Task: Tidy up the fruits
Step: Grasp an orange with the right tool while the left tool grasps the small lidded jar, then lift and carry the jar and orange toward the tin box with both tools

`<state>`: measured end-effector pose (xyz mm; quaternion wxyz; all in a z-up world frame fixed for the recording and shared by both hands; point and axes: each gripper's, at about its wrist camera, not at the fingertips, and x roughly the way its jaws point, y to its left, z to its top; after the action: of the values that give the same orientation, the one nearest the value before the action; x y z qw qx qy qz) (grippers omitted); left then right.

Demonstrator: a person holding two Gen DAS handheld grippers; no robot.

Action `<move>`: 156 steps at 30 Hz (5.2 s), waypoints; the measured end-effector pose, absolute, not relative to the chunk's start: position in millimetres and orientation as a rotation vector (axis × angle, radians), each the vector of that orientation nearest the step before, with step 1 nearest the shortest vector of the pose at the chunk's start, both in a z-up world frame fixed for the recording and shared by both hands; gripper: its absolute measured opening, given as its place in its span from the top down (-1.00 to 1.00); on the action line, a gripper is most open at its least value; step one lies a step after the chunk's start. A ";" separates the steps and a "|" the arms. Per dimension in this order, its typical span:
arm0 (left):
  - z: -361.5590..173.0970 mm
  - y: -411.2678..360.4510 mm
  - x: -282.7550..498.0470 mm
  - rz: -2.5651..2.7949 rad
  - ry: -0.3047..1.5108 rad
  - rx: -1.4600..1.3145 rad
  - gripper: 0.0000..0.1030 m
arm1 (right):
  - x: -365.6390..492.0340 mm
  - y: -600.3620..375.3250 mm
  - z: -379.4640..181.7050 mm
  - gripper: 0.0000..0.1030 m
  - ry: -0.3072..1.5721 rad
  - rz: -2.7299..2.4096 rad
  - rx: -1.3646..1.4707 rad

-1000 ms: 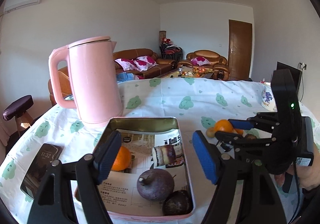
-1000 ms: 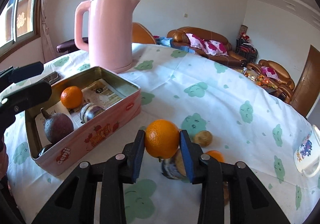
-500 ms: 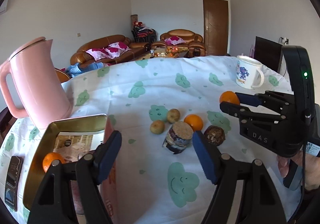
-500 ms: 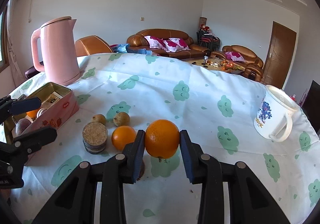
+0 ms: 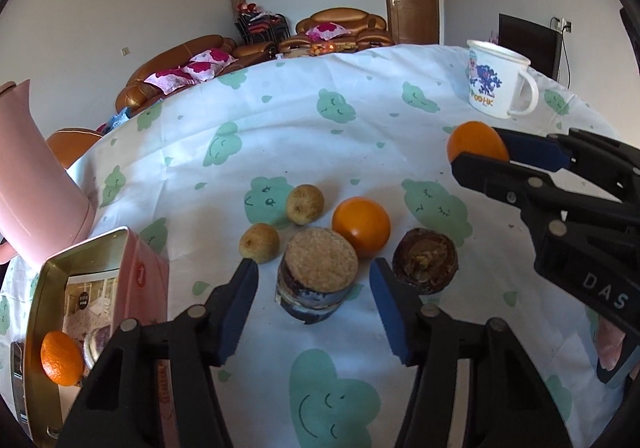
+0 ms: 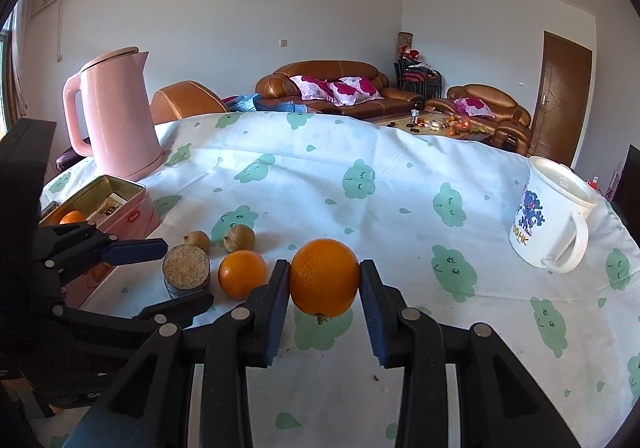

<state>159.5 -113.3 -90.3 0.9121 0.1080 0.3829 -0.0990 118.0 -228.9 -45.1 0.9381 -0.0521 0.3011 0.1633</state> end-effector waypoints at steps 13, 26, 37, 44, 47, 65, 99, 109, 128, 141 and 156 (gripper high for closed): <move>-85.8 -94.5 155.0 -0.240 0.776 0.108 0.20 | 110.7 -230.5 -41.0 0.29 0.572 0.355 -0.098; -73.1 -94.8 140.1 -0.234 0.665 0.126 0.21 | 102.6 -228.3 -37.1 0.29 0.526 0.380 -0.114; -64.6 -96.5 127.2 -0.224 0.584 0.149 0.21 | 95.9 -226.9 -34.2 0.29 0.487 0.393 -0.122; -61.2 -96.4 121.4 -0.217 0.546 0.157 0.21 | 90.7 -226.7 -32.2 0.29 0.459 0.397 -0.127; -59.8 -95.7 117.8 -0.214 0.529 0.155 0.21 | 88.1 -226.7 -31.5 0.29 0.445 0.399 -0.133; -54.6 -87.3 103.8 -0.199 0.451 0.132 0.21 | 72.7 -222.5 -26.6 0.29 0.364 0.413 -0.165; -46.9 -83.0 76.4 -0.160 0.328 0.126 0.21 | 46.3 -216.3 -19.7 0.29 0.235 0.451 -0.212; -45.3 -77.4 71.3 -0.148 0.315 0.116 0.21 | 41.6 -213.4 -20.3 0.29 0.214 0.460 -0.236; -43.8 -69.6 65.4 -0.142 0.315 0.100 0.21 | 38.6 -196.9 -17.9 0.29 0.240 0.500 -0.249; -36.7 -51.0 54.6 -0.117 0.314 0.078 0.21 | 32.5 -173.5 -9.1 0.29 0.233 0.539 -0.275; -31.6 -22.7 46.9 -0.069 0.317 0.053 0.21 | 31.7 -144.6 -5.5 0.28 0.233 0.601 -0.307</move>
<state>46.9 -22.7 -31.6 0.9865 0.0264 0.1578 -0.0342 31.7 -144.6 -5.5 0.9370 -0.1501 0.1141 0.2939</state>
